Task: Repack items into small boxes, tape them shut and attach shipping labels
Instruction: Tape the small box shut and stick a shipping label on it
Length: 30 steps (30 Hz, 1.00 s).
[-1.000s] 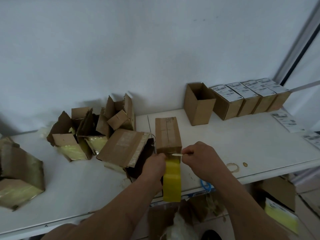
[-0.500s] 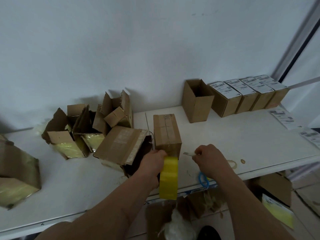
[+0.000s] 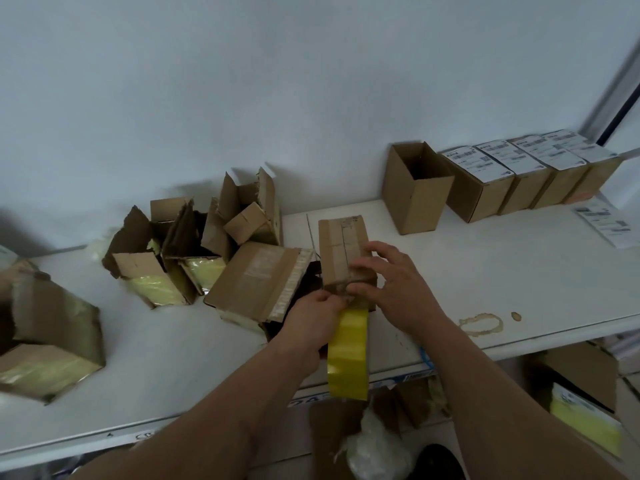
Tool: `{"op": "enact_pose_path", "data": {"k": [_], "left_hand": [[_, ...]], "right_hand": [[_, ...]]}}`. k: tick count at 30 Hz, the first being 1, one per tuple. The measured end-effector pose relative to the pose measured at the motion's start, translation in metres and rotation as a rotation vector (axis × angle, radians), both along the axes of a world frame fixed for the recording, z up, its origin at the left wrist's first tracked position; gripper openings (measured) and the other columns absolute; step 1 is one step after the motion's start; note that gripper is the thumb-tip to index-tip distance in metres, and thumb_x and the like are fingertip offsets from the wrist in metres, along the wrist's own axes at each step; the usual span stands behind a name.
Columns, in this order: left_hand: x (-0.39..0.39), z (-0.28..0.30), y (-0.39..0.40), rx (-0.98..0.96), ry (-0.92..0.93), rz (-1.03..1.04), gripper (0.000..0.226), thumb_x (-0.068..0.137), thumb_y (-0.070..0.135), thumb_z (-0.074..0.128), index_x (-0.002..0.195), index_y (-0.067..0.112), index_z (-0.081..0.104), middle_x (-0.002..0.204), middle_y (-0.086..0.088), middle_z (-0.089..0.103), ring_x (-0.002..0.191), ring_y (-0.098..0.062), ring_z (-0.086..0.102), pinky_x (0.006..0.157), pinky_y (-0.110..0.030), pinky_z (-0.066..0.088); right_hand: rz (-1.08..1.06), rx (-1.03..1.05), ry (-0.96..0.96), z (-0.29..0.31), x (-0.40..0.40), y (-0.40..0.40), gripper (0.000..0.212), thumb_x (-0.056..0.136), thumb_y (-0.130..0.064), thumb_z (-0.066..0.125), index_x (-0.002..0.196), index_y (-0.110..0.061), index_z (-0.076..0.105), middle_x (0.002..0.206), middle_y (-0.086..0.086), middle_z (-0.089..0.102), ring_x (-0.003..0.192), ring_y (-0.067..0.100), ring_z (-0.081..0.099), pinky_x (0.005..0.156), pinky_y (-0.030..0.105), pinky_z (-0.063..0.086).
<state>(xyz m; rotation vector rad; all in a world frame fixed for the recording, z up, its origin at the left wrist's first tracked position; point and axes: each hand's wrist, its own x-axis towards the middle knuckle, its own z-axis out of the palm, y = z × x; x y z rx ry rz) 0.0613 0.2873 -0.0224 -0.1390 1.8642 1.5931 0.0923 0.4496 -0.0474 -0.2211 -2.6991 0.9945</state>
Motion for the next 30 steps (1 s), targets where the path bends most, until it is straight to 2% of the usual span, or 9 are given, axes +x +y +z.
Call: {"op": "enact_pose_path", "data": {"k": [4, 8, 15, 21, 24, 26, 28, 30], "left_hand": [[-0.003, 0.0, 0.0, -0.098, 0.091, -0.074, 0.014, 0.093, 0.028, 0.06, 0.096, 0.016, 0.067, 0.093, -0.012, 0.069, 0.082, -0.027, 0.065, 0.072, -0.043, 0.057], [-0.006, 0.002, -0.006, -0.132, 0.143, -0.099, 0.017, 0.096, 0.027, 0.054, 0.096, 0.016, 0.067, 0.088, -0.011, 0.063, 0.077, -0.023, 0.055, 0.067, -0.034, 0.045], [-0.005, 0.008, -0.021, -0.183, 0.212, -0.188, 0.017, 0.099, 0.03, 0.05, 0.097, 0.024, 0.066, 0.096, -0.004, 0.065, 0.077, -0.016, 0.06, 0.063, -0.027, 0.049], [-0.002, 0.01, -0.032, -0.239, 0.301, -0.227, 0.014, 0.101, 0.033, 0.048, 0.093, 0.034, 0.06, 0.087, 0.01, 0.057, 0.073, -0.004, 0.052, 0.057, -0.018, 0.042], [0.001, 0.009, -0.032, -0.195, 0.308, -0.175, 0.014, 0.1, 0.032, 0.052, 0.093, 0.031, 0.063, 0.088, 0.007, 0.061, 0.073, -0.006, 0.053, 0.058, -0.018, 0.041], [0.003, 0.008, -0.031, -0.165, 0.328, -0.139, 0.015, 0.1, 0.029, 0.053, 0.092, 0.028, 0.066, 0.091, 0.001, 0.064, 0.074, -0.009, 0.053, 0.06, -0.021, 0.041], [0.005, 0.006, -0.03, -0.164, 0.382, -0.121, 0.016, 0.1, 0.029, 0.052, 0.092, 0.028, 0.066, 0.099, -0.003, 0.063, 0.08, -0.011, 0.056, 0.068, -0.024, 0.044], [0.008, 0.005, -0.028, -0.151, 0.429, -0.088, 0.016, 0.1, 0.03, 0.051, 0.093, 0.03, 0.065, 0.105, 0.0, 0.059, 0.09, -0.011, 0.057, 0.078, -0.028, 0.046]], "right_hand": [[-0.019, -0.045, 0.035, -0.006, -0.003, 0.002, 0.034, 0.084, -0.033, 0.073, 0.115, -0.026, 0.064, 0.138, -0.006, 0.04, 0.124, 0.015, 0.04, 0.104, 0.036, 0.043], [-0.019, -0.033, 0.035, -0.009, -0.007, 0.002, 0.034, 0.083, -0.033, 0.074, 0.114, -0.025, 0.062, 0.137, -0.004, 0.038, 0.124, 0.015, 0.04, 0.103, 0.034, 0.044], [-0.068, -0.035, 0.044, -0.009, -0.012, -0.002, 0.035, 0.081, -0.032, 0.076, 0.112, -0.022, 0.063, 0.138, -0.001, 0.037, 0.122, 0.018, 0.042, 0.1, 0.036, 0.045], [-0.054, -0.033, 0.005, 0.0, -0.01, -0.006, 0.036, 0.084, -0.038, 0.071, 0.116, -0.025, 0.063, 0.141, -0.004, 0.039, 0.125, 0.018, 0.039, 0.104, 0.04, 0.042], [-0.092, -0.028, 0.093, 0.014, -0.001, -0.013, 0.036, 0.088, -0.047, 0.059, 0.118, -0.026, 0.064, 0.139, -0.007, 0.046, 0.125, 0.012, 0.039, 0.102, 0.031, 0.036], [-0.135, -0.088, 0.167, 0.027, 0.008, -0.023, 0.032, 0.089, -0.047, 0.055, 0.113, -0.027, 0.063, 0.123, -0.01, 0.054, 0.111, 0.004, 0.049, 0.092, 0.024, 0.043], [-0.128, -0.177, 0.094, 0.036, 0.02, -0.035, 0.022, 0.091, -0.041, 0.059, 0.109, -0.028, 0.06, 0.108, -0.01, 0.057, 0.097, 0.001, 0.053, 0.08, 0.018, 0.046], [-0.089, -0.247, -0.091, 0.034, 0.03, -0.044, 0.026, 0.091, -0.038, 0.064, 0.114, -0.029, 0.056, 0.108, -0.01, 0.056, 0.096, 0.001, 0.053, 0.076, 0.012, 0.042]]}}
